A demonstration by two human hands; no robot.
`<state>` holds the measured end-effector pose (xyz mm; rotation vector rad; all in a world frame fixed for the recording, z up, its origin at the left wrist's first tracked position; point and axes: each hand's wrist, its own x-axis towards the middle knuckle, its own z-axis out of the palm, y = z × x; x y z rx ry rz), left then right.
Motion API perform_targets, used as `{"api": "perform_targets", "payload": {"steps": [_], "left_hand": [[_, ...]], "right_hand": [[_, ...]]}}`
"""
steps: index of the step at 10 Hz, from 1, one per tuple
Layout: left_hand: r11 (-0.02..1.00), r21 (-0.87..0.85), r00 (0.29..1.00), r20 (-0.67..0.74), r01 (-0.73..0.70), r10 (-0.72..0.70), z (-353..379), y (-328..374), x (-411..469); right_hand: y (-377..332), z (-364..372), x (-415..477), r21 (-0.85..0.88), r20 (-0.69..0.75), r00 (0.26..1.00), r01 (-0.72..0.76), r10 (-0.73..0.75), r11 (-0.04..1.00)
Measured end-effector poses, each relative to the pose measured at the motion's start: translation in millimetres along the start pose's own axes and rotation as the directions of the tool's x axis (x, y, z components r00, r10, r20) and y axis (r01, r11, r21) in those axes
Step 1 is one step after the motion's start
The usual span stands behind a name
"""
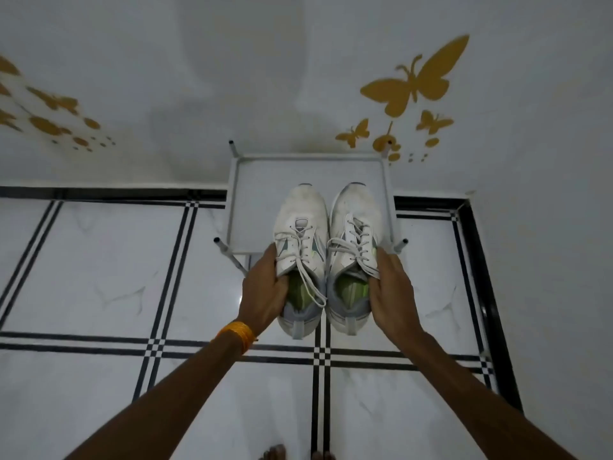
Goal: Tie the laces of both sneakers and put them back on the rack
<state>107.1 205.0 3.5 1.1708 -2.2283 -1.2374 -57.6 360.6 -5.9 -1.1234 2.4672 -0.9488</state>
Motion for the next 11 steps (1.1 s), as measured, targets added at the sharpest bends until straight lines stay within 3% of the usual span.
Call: {"api": "perform_targets", "payload": {"steps": [2,5,8,9,10,11], "left_hand": [[0.998,-0.019,0.998,-0.024,0.055,-0.056,-3,3,94],[0.994,0.021,0.994,0.007,0.111,-0.112,43,-80,218],[0.987,0.013,0.986,0.038,0.161,-0.161,80,-131,251],[0.983,0.074,0.981,0.078,0.169,-0.175,76,-122,252],[0.945,0.266,0.963,0.137,0.190,-0.232,62,-102,252],[0.884,0.440,0.969,0.102,0.159,-0.225,37,-56,255]], "right_hand": [[-9,2,95,0.010,0.072,0.997,-0.014,0.013,1.000],[36,87,213,-0.073,0.131,0.987,-0.080,0.089,0.994],[78,129,241,-0.104,0.200,0.969,-0.129,0.148,0.986],[77,125,246,-0.163,0.240,0.953,-0.150,0.186,0.975],[62,103,247,-0.235,0.356,0.901,-0.172,0.249,0.957],[29,62,257,-0.306,0.315,0.915,-0.155,0.254,0.939]]}}
